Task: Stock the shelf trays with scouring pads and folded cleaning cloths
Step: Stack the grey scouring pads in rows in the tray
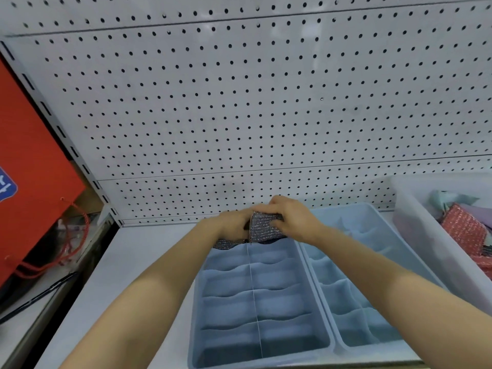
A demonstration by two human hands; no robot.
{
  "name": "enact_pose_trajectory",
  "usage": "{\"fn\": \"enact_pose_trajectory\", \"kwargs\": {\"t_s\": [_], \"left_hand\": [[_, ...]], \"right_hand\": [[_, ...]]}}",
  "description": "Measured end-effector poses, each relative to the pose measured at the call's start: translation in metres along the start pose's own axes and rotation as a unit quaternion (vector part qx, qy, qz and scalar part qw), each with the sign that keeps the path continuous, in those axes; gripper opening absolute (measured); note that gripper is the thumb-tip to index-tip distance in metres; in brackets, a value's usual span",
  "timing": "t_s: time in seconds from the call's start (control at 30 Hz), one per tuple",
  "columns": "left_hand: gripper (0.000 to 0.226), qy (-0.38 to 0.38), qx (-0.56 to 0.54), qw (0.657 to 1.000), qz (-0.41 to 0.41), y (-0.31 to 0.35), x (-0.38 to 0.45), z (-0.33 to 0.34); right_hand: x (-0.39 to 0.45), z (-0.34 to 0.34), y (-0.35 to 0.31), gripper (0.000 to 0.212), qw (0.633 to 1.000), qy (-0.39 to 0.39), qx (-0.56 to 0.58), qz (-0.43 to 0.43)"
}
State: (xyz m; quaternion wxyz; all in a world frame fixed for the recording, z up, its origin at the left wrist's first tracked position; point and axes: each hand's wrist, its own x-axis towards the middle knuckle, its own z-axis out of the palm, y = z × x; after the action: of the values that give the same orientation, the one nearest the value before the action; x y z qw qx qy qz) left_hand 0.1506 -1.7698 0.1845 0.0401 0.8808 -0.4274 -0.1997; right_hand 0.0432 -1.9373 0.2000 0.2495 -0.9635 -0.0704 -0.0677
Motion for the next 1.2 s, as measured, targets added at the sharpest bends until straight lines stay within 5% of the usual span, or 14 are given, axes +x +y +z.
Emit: {"fn": "enact_pose_trajectory", "kwargs": {"t_s": [0.1, 0.23, 0.4, 0.7, 0.9, 1.0, 1.1, 1.2], "left_hand": [[0.088, -0.026, -0.134, 0.991, -0.009, -0.022, -0.015, -0.013], [0.1, 0.017, 0.053, 0.997, -0.05, -0.049, -0.034, 0.017], [0.093, 0.07, 0.059, 0.995, -0.026, -0.056, -0.037, 0.042], [0.09, 0.062, 0.085, 0.994, -0.037, -0.045, -0.042, 0.04], [0.086, 0.064, 0.092, 0.993, -0.037, -0.041, -0.043, 0.04], [0.088, 0.062, 0.085, 0.993, -0.05, -0.038, -0.046, 0.037], [0.115, 0.077, 0.082, 0.991, -0.074, -0.028, -0.047, 0.029], [0.12, 0.12, 0.086, 0.988, -0.047, 0.001, -0.034, 0.013]], "right_hand": [[0.002, 0.012, -0.004, 0.055, 0.998, 0.002, -0.063, 0.005], [0.006, 0.024, -0.006, 0.053, 0.985, 0.046, -0.162, -0.037], [0.007, 0.017, -0.008, 0.049, 0.979, 0.067, -0.192, -0.018], [0.007, 0.042, 0.006, 0.067, 0.959, -0.002, -0.281, -0.044], [-0.005, 0.06, 0.007, 0.097, 0.948, -0.12, -0.293, 0.04], [-0.003, 0.06, 0.003, 0.095, 0.955, -0.105, -0.272, 0.052], [-0.016, 0.046, 0.0, 0.098, 0.969, -0.059, -0.233, 0.055], [-0.04, 0.012, -0.003, 0.075, 0.971, 0.017, -0.227, 0.067]]}}
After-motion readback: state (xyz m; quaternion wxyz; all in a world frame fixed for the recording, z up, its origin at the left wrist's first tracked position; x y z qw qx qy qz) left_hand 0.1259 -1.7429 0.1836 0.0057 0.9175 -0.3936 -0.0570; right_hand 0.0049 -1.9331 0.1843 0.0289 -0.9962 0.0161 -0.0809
